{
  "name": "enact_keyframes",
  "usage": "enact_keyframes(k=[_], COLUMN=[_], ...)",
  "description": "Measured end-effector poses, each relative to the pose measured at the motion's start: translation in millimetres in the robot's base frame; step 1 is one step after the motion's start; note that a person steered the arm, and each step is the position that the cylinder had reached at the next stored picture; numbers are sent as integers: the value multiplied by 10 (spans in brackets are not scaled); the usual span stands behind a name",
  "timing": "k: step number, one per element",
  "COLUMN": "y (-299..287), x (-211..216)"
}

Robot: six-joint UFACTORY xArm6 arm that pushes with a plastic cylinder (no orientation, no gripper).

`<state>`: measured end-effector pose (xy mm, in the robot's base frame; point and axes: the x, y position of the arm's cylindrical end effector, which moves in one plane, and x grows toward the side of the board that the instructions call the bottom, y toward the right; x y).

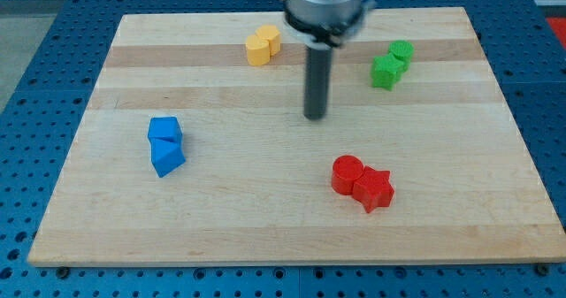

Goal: Push the yellow hexagon to the top left

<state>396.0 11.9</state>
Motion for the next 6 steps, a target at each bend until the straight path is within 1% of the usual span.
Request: enact_keyframes(k=[1,2,3,4,6], y=[47,152,95,-233,-495], x=[-551,-864,-1016,-1019,-1366])
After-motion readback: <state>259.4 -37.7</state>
